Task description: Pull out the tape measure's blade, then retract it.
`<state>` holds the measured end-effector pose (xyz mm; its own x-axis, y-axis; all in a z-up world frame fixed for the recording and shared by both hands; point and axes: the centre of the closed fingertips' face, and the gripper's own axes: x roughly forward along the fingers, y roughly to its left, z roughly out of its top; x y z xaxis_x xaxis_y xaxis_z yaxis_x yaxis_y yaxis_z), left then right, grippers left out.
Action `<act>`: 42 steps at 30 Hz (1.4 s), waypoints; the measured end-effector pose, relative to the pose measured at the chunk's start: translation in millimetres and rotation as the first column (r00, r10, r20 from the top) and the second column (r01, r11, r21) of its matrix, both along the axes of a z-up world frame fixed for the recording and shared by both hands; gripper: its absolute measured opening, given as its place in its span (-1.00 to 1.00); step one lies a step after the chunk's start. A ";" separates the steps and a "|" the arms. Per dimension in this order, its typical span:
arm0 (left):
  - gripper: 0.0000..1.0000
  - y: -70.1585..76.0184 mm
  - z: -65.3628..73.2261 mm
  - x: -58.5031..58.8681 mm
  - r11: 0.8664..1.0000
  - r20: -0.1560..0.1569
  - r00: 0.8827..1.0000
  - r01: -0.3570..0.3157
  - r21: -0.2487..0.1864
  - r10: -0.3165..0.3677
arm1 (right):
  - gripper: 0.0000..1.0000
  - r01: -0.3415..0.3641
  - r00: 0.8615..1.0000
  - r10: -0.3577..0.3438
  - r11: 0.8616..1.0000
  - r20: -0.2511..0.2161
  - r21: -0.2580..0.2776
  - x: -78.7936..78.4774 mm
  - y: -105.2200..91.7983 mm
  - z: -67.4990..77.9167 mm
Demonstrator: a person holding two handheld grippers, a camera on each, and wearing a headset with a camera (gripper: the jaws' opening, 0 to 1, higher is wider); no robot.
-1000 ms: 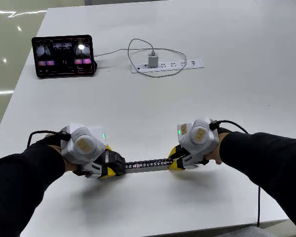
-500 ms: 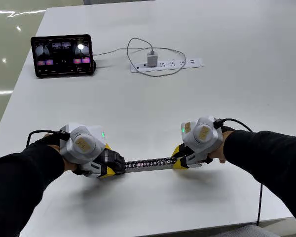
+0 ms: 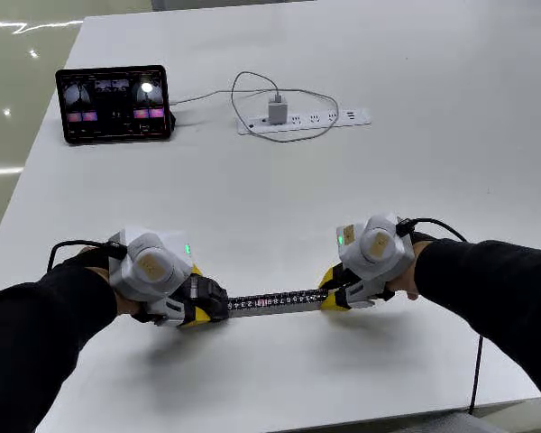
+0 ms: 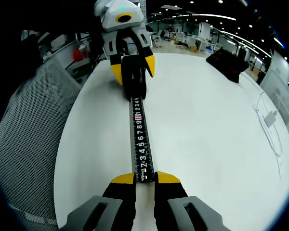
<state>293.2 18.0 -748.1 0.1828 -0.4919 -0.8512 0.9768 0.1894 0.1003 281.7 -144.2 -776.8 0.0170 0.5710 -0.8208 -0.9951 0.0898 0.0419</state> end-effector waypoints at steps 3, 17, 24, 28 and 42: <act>-0.35 -0.1 -0.1 -0.1 1.000 0.000 1.000 0.000 -0.001 0.000 | -0.80 0.000 1.000 0.000 1.000 0.000 -0.001 0.4 -2.1 0.0; -0.35 -0.9 -0.8 -0.1 1.000 -0.002 1.000 0.001 0.000 -0.001 | -0.80 0.010 1.000 -0.010 1.000 -0.002 -0.005 -1.0 -12.9 0.1; -0.35 -1.2 -0.8 0.0 1.000 -0.002 1.000 0.001 0.001 -0.001 | -0.80 0.011 1.000 -0.011 1.000 -0.001 -0.008 -1.0 -17.2 0.0; -0.35 -1.2 -0.8 0.0 1.000 -0.001 1.000 0.001 0.000 -0.001 | -0.80 0.012 1.000 -0.012 1.000 -0.001 -0.012 -1.2 -20.4 0.1; -0.35 -0.6 -1.0 -0.2 1.000 0.000 1.000 0.000 -0.003 0.000 | -0.81 0.009 1.000 -0.009 1.000 0.004 -0.023 -1.4 -28.1 -0.5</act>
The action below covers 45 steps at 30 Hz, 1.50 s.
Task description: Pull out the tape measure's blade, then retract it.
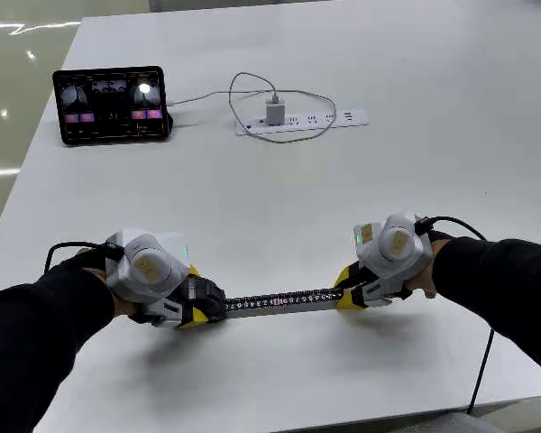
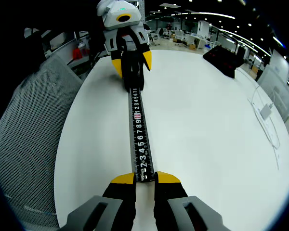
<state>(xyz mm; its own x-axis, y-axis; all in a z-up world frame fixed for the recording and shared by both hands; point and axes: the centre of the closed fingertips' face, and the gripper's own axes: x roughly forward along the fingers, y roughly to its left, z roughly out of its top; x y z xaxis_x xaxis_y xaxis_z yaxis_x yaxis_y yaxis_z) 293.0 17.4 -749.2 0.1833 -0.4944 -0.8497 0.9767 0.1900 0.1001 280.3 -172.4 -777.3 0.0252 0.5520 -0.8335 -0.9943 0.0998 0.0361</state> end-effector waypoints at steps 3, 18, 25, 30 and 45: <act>-0.35 0.0 -0.2 0.0 1.000 -0.001 1.000 0.000 -0.001 0.000 | -0.81 -0.003 1.000 0.003 1.000 0.003 -0.004 0.5 -1.5 -0.4; -0.35 -0.3 -0.1 0.0 1.000 0.001 1.000 -0.001 0.000 0.001 | -0.81 0.004 1.000 -0.004 1.000 0.001 -0.008 0.5 -10.1 0.3; -0.35 -0.1 0.1 0.3 1.000 0.000 1.000 -0.002 0.000 0.002 | -0.81 0.004 1.000 -0.004 1.000 0.002 -0.010 0.7 -14.4 0.6; -0.35 0.0 0.6 0.2 1.000 0.001 1.000 -0.002 0.001 0.002 | -0.81 0.006 1.000 -0.006 1.000 0.003 -0.011 1.5 -17.3 0.8; -0.35 0.0 0.7 0.3 1.000 0.004 1.000 -0.001 0.002 0.001 | -0.81 0.012 1.000 -0.012 1.000 0.006 -0.019 0.9 -27.1 0.5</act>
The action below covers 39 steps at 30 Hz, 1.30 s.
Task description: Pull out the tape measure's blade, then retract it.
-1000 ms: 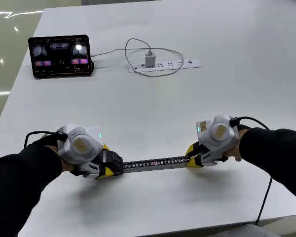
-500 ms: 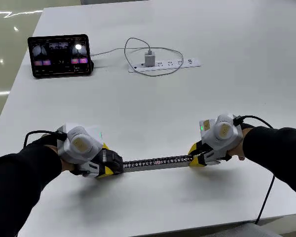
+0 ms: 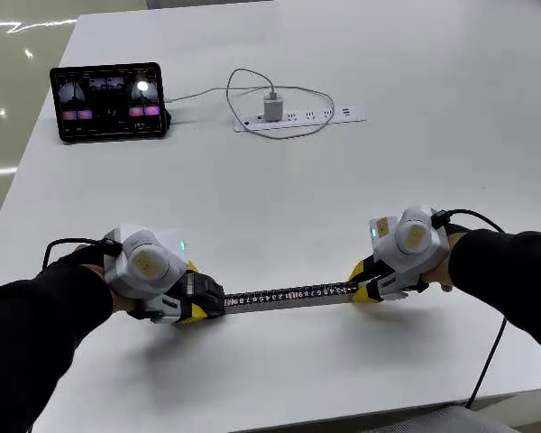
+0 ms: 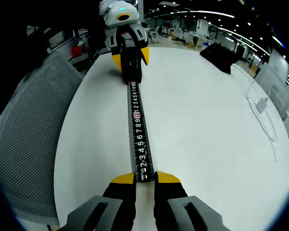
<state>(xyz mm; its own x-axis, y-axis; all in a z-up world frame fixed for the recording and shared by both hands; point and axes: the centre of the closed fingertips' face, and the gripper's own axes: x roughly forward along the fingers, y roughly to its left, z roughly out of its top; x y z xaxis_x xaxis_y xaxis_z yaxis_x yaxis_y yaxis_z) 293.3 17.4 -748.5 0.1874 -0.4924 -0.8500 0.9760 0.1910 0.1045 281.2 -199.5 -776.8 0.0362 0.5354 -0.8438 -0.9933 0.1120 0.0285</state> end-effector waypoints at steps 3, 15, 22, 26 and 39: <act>-0.35 -0.1 -0.1 -0.1 1.000 -0.001 1.000 0.001 0.000 -0.001 | -0.81 0.001 1.000 -0.001 1.000 0.000 -0.002 -0.2 -2.2 -0.5; -0.35 -0.1 -0.2 -0.1 1.000 -0.002 1.000 0.001 -0.001 -0.001 | -0.81 0.003 1.000 -0.003 1.000 -0.004 -0.010 -1.1 -9.6 -1.3; -0.35 -0.4 0.2 -0.5 1.000 -0.003 1.000 0.001 -0.001 -0.001 | -0.81 0.006 1.000 -0.006 1.000 -0.001 -0.012 -1.2 -14.4 -1.6; -0.35 -0.5 0.3 -0.7 1.000 -0.003 1.000 0.001 -0.001 -0.001 | -0.81 0.011 1.000 -0.012 1.000 -0.001 -0.011 -1.4 -17.8 -1.2; -0.34 -0.7 0.0 -0.4 1.000 -0.004 1.000 -0.001 0.001 0.001 | -0.81 0.019 1.000 -0.019 1.000 -0.002 -0.011 -0.5 -21.6 -1.4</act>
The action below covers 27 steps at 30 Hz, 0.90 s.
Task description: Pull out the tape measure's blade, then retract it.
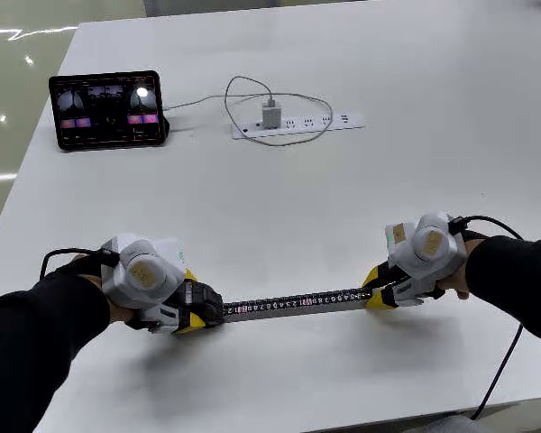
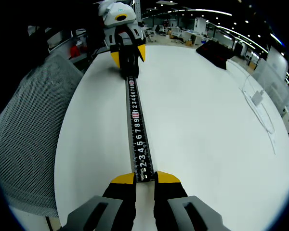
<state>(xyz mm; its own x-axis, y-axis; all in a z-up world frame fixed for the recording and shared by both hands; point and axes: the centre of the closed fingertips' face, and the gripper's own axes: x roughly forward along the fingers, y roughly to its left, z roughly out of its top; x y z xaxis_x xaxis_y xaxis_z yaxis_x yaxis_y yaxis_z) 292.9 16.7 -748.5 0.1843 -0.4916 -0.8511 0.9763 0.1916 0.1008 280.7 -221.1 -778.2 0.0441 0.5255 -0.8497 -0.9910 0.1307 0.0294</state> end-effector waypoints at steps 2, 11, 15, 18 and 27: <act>-0.34 0.1 0.1 0.0 1.000 0.000 1.000 0.000 0.000 0.000 | -0.81 0.001 1.000 -0.001 1.000 0.000 0.000 0.0 -0.5 0.0; -0.34 -0.1 0.3 0.3 1.000 0.005 1.000 0.000 0.000 0.000 | -0.80 0.022 1.000 -0.022 1.000 -0.011 0.002 0.1 -0.3 0.9; -0.34 -0.2 0.3 1.1 1.000 -0.003 1.000 0.012 0.007 -0.012 | -0.79 0.001 1.000 -0.001 1.000 0.009 -0.012 -0.1 0.2 0.6; -0.33 -1.3 -0.7 1.7 0.999 -0.004 1.000 0.027 0.021 -0.027 | -0.78 0.004 1.000 -0.004 1.000 0.008 -0.010 0.3 0.1 0.7; -0.32 -0.3 -2.1 1.7 0.999 0.006 1.000 0.027 0.030 -0.027 | -0.77 -0.024 1.000 0.024 1.000 0.009 -0.020 0.4 0.8 0.7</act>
